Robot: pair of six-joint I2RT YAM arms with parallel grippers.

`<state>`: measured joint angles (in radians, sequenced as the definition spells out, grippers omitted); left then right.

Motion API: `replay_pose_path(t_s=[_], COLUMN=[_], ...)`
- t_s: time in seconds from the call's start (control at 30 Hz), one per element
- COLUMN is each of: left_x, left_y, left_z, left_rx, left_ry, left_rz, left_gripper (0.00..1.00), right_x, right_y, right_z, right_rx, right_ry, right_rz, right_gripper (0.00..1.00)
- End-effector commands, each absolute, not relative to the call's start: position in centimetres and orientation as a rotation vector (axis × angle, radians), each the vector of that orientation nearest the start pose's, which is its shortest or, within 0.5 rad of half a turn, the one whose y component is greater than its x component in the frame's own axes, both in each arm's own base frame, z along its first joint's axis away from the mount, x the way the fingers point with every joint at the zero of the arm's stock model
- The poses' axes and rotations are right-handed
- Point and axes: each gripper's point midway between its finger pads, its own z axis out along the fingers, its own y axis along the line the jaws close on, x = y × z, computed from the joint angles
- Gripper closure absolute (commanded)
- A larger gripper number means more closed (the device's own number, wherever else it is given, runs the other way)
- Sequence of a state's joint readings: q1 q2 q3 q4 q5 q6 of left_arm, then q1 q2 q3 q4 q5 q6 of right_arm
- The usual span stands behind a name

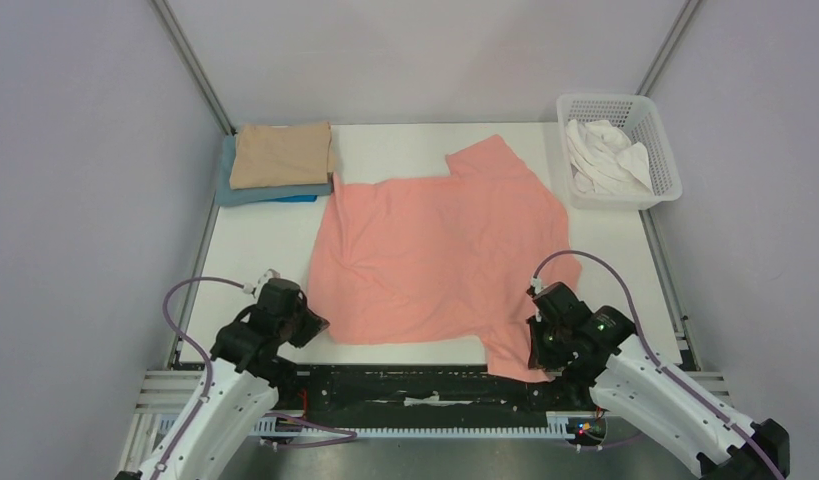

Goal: Fold and stack the t-shirts
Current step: Grab the side of the flattened tshirt closest away from the robot with both arms

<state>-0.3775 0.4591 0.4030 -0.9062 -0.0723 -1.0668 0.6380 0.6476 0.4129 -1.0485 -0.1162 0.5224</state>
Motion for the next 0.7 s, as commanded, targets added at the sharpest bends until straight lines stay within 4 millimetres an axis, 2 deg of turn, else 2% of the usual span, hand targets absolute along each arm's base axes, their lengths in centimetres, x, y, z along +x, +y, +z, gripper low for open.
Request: replay_pose_path(t_s=[0.0,0.17,0.27,0.37,0.43,0.53,0.6,0.67], left_x=[13.6,12.5,12.1,11.9,11.6,12.1,13.0,14.2], left_y=[-8.4,-7.4,-7.4,-8.5,-8.3,-7.8,-7.8,-8.6], left_z=[7.7,9.6,10.6,10.4,10.0,10.1,10.2,10.3], left_rx=[-0.975,-1.034,-1.039,-1.039,-1.049,-1.039,-1.015,-0.973], left_ry=[2.382,2.305,2.246,2.238,2.242,2.223,2.222,2.233], left_rz=[-0.544,-0.567,-0.634,-0.737,-0.724,-0.689,-0.661,-0.675], left_gripper=[0.98,0.98,0.98,0.98,0.98,0.98,0.98,0.98], right_x=[5.6,9.2,9.6,10.3,10.4,10.8,11.8,13.1], right_y=[9.2,10.0,9.9,10.2,9.9,9.3,9.5,9.8], right_z=[4.8,6.4,7.0,7.6,7.3,7.2,8.0,9.0], right_rx=[-0.204,-0.259,-0.362,-0.419,-0.432,-0.423,-0.388,-0.323], right_ry=[2.896,2.744,2.768,2.750,2.752,2.740,2.688,2.618], right_rz=[0.399,0.367,0.319,0.310,0.285,0.233,0.230,0.241], right_gripper=[1.00,1.00,1.00,1.00,1.00,0.99,1.00,1.00])
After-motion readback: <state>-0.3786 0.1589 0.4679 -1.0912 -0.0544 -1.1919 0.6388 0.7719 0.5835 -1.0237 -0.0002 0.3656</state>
